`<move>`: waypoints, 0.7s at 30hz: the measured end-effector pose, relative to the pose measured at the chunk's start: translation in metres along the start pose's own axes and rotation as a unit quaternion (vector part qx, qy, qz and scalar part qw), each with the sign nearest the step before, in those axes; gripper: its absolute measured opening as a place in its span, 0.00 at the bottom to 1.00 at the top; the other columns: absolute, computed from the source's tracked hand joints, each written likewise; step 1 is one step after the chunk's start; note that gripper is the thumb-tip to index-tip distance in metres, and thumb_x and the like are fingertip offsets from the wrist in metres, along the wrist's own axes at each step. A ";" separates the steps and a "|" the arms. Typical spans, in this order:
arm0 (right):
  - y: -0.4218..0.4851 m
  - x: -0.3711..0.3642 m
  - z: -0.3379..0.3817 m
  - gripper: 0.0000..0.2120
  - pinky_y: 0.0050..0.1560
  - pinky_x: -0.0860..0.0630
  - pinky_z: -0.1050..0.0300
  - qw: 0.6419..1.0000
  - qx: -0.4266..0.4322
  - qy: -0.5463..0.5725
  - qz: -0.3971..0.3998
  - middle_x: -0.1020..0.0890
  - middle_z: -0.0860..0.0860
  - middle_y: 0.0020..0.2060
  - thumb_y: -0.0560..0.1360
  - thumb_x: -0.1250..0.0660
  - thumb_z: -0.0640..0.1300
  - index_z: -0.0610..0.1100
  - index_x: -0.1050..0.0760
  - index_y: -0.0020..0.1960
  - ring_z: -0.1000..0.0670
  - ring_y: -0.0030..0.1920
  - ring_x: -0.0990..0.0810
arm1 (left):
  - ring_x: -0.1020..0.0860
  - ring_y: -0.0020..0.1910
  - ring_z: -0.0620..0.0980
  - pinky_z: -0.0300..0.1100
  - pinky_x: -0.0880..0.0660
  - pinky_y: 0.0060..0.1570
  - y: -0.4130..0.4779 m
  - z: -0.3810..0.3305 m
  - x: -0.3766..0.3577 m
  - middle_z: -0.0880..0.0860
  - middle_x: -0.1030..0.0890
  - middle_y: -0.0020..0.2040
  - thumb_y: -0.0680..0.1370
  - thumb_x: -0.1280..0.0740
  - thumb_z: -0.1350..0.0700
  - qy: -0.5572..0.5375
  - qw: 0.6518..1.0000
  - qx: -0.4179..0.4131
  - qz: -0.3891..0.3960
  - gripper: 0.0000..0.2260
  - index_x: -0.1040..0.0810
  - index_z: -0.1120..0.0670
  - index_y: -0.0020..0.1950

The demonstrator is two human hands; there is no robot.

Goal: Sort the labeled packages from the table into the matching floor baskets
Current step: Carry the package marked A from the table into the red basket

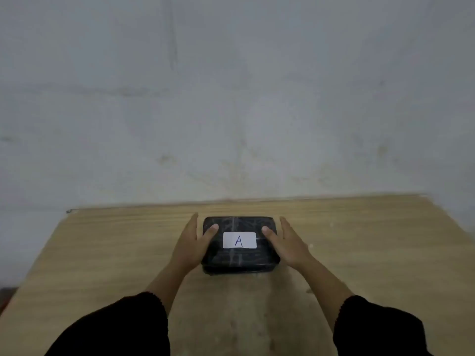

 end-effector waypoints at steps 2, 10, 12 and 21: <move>0.003 -0.009 -0.008 0.38 0.72 0.41 0.41 0.997 -0.031 0.065 0.018 0.40 0.50 0.76 0.72 0.44 0.67 0.50 0.50 0.76 0.45 0.74 0.38 | 0.39 0.74 0.51 0.46 0.41 0.71 0.002 0.007 -0.009 0.51 0.39 0.76 0.76 0.37 0.44 -0.049 0.998 0.032 0.010 0.32 0.44 0.53 0.76; 0.006 -0.024 -0.014 0.33 0.72 0.42 0.40 0.991 -0.029 0.133 0.007 0.38 0.46 0.75 0.74 0.44 0.65 0.50 0.42 0.74 0.45 0.75 0.41 | 0.21 0.54 0.49 0.42 0.26 0.51 0.000 0.011 -0.024 0.45 0.19 0.52 0.76 0.36 0.47 -0.144 0.989 0.031 0.004 0.07 0.25 0.40 0.54; 0.006 -0.020 -0.008 0.35 0.73 0.44 0.39 0.993 -0.023 0.118 -0.005 0.40 0.45 0.75 0.73 0.45 0.67 0.52 0.43 0.74 0.45 0.75 0.43 | 0.22 0.55 0.50 0.45 0.26 0.54 -0.003 0.005 -0.021 0.48 0.20 0.55 0.76 0.35 0.48 -0.148 0.989 0.027 -0.006 0.10 0.25 0.43 0.56; -0.011 -0.023 0.068 0.19 0.69 0.40 0.37 0.991 0.053 0.118 -0.040 0.27 0.48 0.64 0.73 0.42 0.63 0.58 0.27 0.60 0.41 0.70 0.36 | 0.21 0.56 0.51 0.52 0.25 0.60 -0.028 -0.013 0.048 0.51 0.19 0.57 0.75 0.34 0.49 -0.206 0.975 0.026 -0.077 0.15 0.25 0.49 0.61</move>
Point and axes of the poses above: each hand's wrist, its own y-axis towards the middle knuckle, its own x-axis out of the back of the hand, z = x × y, the point moved 6 cm from there along y, towards the middle knuckle
